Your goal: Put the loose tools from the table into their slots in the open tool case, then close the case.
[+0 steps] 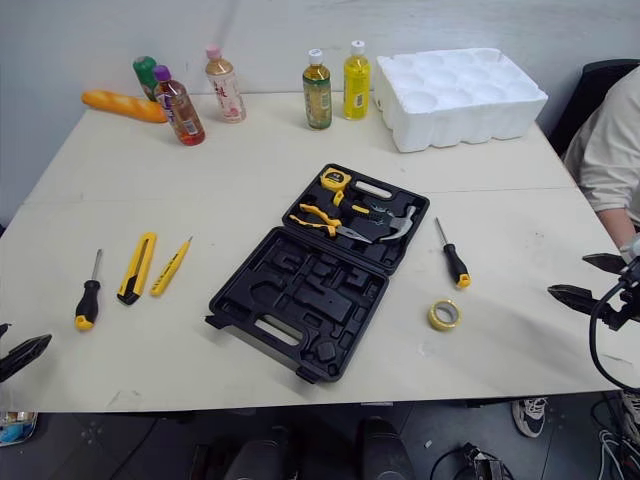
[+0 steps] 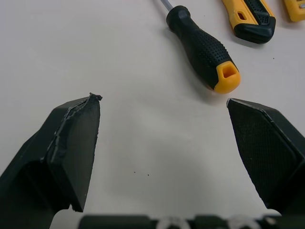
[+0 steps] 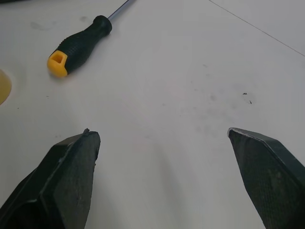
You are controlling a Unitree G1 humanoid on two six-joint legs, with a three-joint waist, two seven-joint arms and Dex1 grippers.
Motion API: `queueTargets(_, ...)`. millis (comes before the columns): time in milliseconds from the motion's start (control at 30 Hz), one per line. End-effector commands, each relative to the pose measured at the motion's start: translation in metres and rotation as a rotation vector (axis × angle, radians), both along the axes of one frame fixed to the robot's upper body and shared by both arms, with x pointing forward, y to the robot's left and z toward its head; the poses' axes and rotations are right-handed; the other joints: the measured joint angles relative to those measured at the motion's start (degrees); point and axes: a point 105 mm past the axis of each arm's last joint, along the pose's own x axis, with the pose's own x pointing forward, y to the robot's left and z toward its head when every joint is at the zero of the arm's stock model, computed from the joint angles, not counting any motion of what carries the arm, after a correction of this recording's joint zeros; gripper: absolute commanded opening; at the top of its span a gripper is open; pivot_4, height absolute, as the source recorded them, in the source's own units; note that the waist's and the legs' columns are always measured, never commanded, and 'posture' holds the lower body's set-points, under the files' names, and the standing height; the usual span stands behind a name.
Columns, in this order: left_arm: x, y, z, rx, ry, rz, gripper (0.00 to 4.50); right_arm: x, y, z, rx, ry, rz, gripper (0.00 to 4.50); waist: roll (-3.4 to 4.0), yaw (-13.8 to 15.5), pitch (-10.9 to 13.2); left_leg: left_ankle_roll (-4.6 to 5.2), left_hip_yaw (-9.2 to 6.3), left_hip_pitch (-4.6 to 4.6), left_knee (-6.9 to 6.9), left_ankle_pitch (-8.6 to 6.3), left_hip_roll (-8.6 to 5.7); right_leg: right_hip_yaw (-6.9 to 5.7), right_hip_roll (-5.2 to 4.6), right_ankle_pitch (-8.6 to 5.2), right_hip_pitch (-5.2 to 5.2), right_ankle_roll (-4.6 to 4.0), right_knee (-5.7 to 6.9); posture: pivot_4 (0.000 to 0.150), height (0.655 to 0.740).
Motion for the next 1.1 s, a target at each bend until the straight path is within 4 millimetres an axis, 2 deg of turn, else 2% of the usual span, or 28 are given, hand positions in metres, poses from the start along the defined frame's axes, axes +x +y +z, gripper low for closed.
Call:
queueTargets(33,0.0,0.0,0.015,0.038,-0.03,-0.007,4.45,0.002,0.002,0.009,-0.023,-0.062,0.018,4.5,0.0,0.01,0.0,0.0,0.0,0.0,0.0,0.0,0.0,0.0,0.0,0.0,0.0,0.0,0.0,0.15,0.7395)
queueTargets(167,0.001,-0.002,0.016,0.039,-0.03,-0.011,4.45,0.003,0.001,0.008,-0.029,-0.064,0.012,4.5,0.06,-0.3,0.03,0.09,-0.45,0.04,-0.01,0.07,-0.09,-0.59,-0.08,0.01,0.52,0.02,-0.19,0.15,0.7384)
queueTargets(333,0.013,-0.011,0.025,0.032,-0.062,-0.042,4.45,0.003,-0.002,0.009,0.013,-0.066,-0.017,4.5,0.14,-0.18,0.07,0.16,-1.91,0.01,0.02,0.39,-0.58,-2.65,-0.74,0.0,1.53,0.03,-0.43,0.15,0.7384)
queueTargets(533,0.04,-0.04,0.047,0.041,-0.106,-0.158,4.45,0.0,0.006,0.012,-0.014,-0.075,0.01,4.5,0.17,1.14,0.07,0.04,-1.72,0.06,0.23,0.3,-0.51,-2.52,-0.75,0.0,1.38,0.02,-0.52,0.15,0.7384)
queueTargets(600,0.053,-0.056,0.057,0.038,-0.129,-0.217,4.45,0.0,0.019,0.014,-0.013,-0.082,0.046,4.5,0.17,1.14,0.07,0.01,-1.62,0.05,0.2,0.3,-0.51,-2.41,-0.75,0.0,1.28,0.01,-0.49,0.15,0.7384)
queueTargets(733,0.085,-0.099,0.074,0.066,-0.153,-0.384,4.45,0.002,0.07,0.016,-0.004,-0.092,0.153,4.5,0.21,1.48,0.05,-0.07,-1.6,0.03,0.19,0.34,-0.47,-2.39,-0.71,0.0,1.21,0.02,-0.42,0.15,0.7384)
queueTargets(933,0.137,-0.156,0.081,0.113,-0.147,-0.585,4.45,0.006,0.129,0.006,0.024,-0.067,0.214,4.5,0.26,1.85,0.02,-0.34,-1.26,0.01,0.2,0.5,-0.47,-2.09,-0.61,0.0,0.99,0.03,-0.22,0.15,0.7384)
queueTargets(1000,0.148,-0.163,0.081,0.118,-0.144,-0.599,4.45,0.008,0.136,0.004,0.027,-0.058,0.214,4.5,0.25,1.87,0.02,-0.32,-1.2,-0.03,0.26,0.5,-0.48,-2.06,-0.58,0.02,0.95,0.06,-0.19,0.15,0.7384)
queueTargets(1100,0.182,-0.199,0.076,0.105,-0.134,-0.656,3.54,0.015,0.154,-0.006,0.039,-0.04,0.207,3.56,0.23,1.98,0.03,-0.28,-1.06,-0.03,0.31,0.51,-0.5,-1.94,-0.53,0.08,0.94,0.16,-0.06,0.15,0.7384)
